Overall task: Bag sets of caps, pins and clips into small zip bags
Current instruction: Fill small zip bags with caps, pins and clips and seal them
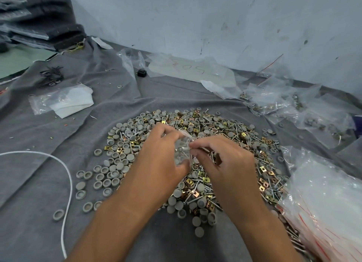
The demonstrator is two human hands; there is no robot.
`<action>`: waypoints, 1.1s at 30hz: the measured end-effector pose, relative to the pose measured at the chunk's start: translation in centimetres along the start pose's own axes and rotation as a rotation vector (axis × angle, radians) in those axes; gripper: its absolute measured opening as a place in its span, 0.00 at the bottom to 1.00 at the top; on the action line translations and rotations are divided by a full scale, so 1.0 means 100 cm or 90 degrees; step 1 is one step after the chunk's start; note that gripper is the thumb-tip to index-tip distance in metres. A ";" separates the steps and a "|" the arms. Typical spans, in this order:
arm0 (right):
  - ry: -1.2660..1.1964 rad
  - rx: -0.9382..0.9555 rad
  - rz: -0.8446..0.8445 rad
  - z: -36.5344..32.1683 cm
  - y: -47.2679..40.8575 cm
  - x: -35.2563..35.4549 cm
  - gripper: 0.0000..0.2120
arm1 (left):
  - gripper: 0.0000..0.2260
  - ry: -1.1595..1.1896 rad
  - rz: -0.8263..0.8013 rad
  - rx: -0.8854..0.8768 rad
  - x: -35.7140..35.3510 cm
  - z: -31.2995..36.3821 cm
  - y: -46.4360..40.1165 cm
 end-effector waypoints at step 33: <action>0.061 0.110 0.022 -0.020 0.001 -0.004 0.07 | 0.16 -0.005 0.001 0.004 0.004 0.004 0.000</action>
Point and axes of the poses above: each hand's wrist, its own y-axis away from the middle knuckle, its own x-axis out of the back of the hand, z = x × y, the point moved 9 cm from there along -y, towards the middle knuckle, and after that the axes turned 7 degrees about z, right-handed, at the moved point
